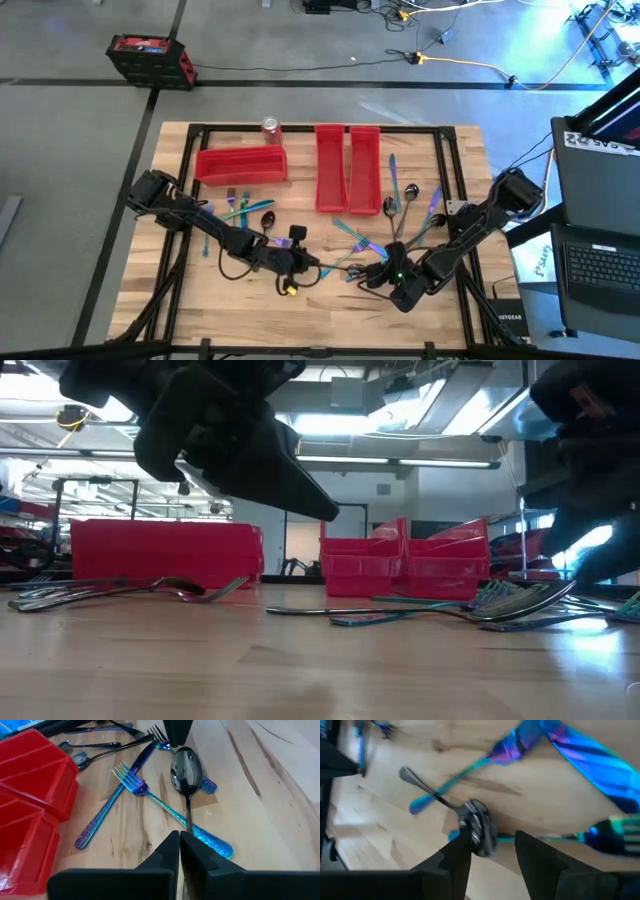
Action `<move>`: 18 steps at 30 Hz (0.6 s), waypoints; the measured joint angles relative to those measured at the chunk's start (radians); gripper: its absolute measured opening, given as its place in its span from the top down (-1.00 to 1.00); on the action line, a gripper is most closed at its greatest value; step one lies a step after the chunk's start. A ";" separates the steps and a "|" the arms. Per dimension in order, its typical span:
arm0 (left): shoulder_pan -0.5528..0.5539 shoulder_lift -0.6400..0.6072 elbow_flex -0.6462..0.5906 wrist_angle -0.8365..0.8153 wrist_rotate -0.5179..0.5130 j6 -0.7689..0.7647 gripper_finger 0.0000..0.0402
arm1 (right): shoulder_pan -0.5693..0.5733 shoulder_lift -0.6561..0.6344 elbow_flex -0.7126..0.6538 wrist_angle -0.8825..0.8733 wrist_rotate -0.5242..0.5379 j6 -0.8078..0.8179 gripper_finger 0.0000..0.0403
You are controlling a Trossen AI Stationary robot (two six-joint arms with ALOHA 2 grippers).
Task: Sort silverware
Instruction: Put the black spoon into the middle red bin
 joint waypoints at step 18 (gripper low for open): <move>0.000 0.000 0.000 -0.008 0.003 -0.027 1.00 | -0.006 0.056 0.000 0.098 0.058 -0.005 0.33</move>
